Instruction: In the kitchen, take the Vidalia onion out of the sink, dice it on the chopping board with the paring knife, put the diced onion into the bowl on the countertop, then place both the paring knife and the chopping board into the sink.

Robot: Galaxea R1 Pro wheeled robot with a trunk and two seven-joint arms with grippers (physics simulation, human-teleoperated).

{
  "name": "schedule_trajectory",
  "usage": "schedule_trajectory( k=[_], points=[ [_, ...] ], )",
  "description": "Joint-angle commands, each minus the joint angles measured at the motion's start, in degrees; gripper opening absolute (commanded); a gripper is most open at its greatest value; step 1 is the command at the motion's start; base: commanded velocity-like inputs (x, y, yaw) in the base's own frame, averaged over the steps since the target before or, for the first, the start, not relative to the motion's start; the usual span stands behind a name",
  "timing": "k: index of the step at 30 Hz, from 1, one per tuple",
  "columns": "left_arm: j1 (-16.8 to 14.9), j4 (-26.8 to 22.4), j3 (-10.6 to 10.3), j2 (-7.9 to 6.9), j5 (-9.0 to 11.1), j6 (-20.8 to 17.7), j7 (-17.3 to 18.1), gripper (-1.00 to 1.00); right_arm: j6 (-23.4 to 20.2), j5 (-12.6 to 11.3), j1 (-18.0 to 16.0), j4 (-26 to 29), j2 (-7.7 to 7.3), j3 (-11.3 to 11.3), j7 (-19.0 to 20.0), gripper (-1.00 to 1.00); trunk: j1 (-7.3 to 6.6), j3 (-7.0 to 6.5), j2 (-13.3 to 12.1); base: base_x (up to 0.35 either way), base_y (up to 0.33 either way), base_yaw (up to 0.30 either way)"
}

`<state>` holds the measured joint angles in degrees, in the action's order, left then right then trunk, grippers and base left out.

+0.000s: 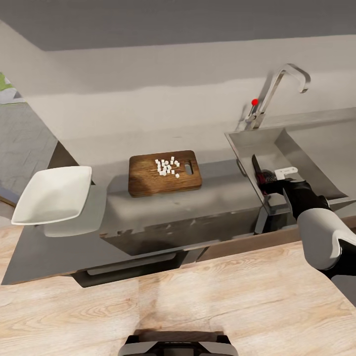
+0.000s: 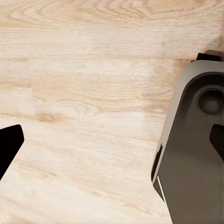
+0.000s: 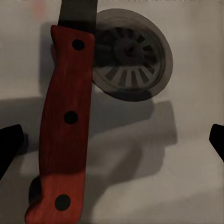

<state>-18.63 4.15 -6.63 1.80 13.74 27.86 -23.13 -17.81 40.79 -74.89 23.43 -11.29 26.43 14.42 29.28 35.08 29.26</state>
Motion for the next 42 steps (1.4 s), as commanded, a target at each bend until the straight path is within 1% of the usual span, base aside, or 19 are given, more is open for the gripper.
schedule_trajectory(
  k=[1,11,13,14,15,16,17,18,19,20,21,22,23,24,26,29,33,42],
  points=[
    [-0.09,0.24,-0.49,0.04,0.44,0.35,-0.07,1.0,-0.13,0.6,-0.04,0.13,0.04,0.47,0.52,1.0,0.02,0.06,0.07,0.0,0.0,0.0],
    [-0.09,0.24,-0.49,0.05,0.43,0.35,-0.07,1.0,0.05,0.44,-0.02,1.39,-0.14,0.8,0.8,1.0,0.02,0.06,0.07,0.0,0.0,0.0],
    [-0.09,0.24,-0.49,0.05,0.42,0.35,-0.07,1.0,-0.18,0.43,-0.02,3.87,-0.16,0.78,0.68,1.0,0.02,0.06,0.07,0.0,0.0,0.0],
    [-0.09,0.24,-0.49,0.02,0.41,0.35,-0.07,1.0,-0.66,0.43,-0.03,8.0,-0.06,0.69,0.66,1.0,0.02,0.06,0.07,0.0,0.0,0.0],
    [-0.09,0.24,-0.49,0.03,0.41,0.35,-0.07,1.0,-1.01,0.43,-0.04,9.7,0.0,0.65,0.67,1.0,0.02,0.06,0.07,0.0,0.0,0.0],
    [-0.09,0.24,-0.49,0.03,0.41,0.35,-0.07,1.0,-2.28,0.41,-0.05,13.38,0.12,0.53,0.68,1.0,0.02,0.06,0.07,0.0,0.0,0.0],
    [-0.09,0.2,-0.49,0.04,0.41,0.35,-0.07,1.0,-7.72,0.37,-0.05,21.77,0.67,-0.26,0.78,1.0,0.02,0.06,0.07,0.0,0.0,0.0],
    [-0.09,0.18,-0.49,0.04,0.41,0.35,-0.07,1.0,-11.52,0.33,-0.03,26.24,1.26,-1.28,1.02,1.0,0.02,0.06,0.07,0.0,0.0,0.0],
    [-0.09,0.17,-0.49,0.04,0.41,0.35,-0.07,1.0,-15.26,0.32,-0.03,30.31,1.86,-2.87,1.56,1.0,0.02,0.06,0.07,0.0,0.0,0.0],
    [-0.09,0.16,-0.49,0.04,0.41,0.35,-0.07,1.0,-20.45,0.33,-0.04,36.05,2.69,-6.97,3.51,1.0,0.02,0.06,0.07,0.0,0.005,0.0],
    [-0.09,0.16,-0.49,0.04,0.41,0.35,-0.07,1.0,-21.88,0.33,-0.04,37.58,2.99,-8.84,4.59,1.0,0.02,0.06,0.07,0.0,0.038,0.0],
    [-0.09,0.16,-0.49,0.05,0.41,0.35,-0.09,1.0,-22.84,0.34,-0.05,38.55,3.29,-10.2,5.47,1.0,0.02,0.06,0.07,0.0,0.104,0.0],
    [-0.09,0.16,-0.49,0.05,0.41,0.35,-0.1,1.0,-23.46,0.32,-0.06,39.16,3.53,-11.08,6.03,1.0,0.02,0.06,0.07,0.0,0.169,0.0],
    [-0.09,0.15,-0.49,0.05,0.41,0.35,-0.11,1.0,-23.68,0.31,-0.05,39.37,3.62,-11.4,6.24,1.0,0.02,0.06,0.07,0.0,0.193,0.0],
    [-0.09,0.15,-0.49,0.05,0.41,0.32,-0.14,1.0,-24.27,0.27,-0.04,39.93,4.66,-12.23,7.06,1.0,0.02,0.06,0.07,0.0,0.243,0.0],
    [-0.09,0.15,-0.49,0.05,0.41,0.32,-0.16,1.0,-24.49,0.26,-0.03,39.68,5.38,-12.54,8.34,1.0,0.02,0.06,0.07,0.0,0.277,0.0],
    [-0.09,0.15,-0.49,0.05,0.41,0.27,-0.15,1.0,-24.47,0.25,-0.01,37.89,5.54,-12.62,9.86,1.0,0.02,0.06,0.07,0.0,0.289,0.0],
    [-0.09,0.15,-0.49,0.05,0.41,0.27,-0.16,1.0,-24.47,0.32,-0.01,37.46,5.52,-12.59,10.18,1.0,0.02,0.06,0.07,0.0,0.293,0.0]
  ],
)
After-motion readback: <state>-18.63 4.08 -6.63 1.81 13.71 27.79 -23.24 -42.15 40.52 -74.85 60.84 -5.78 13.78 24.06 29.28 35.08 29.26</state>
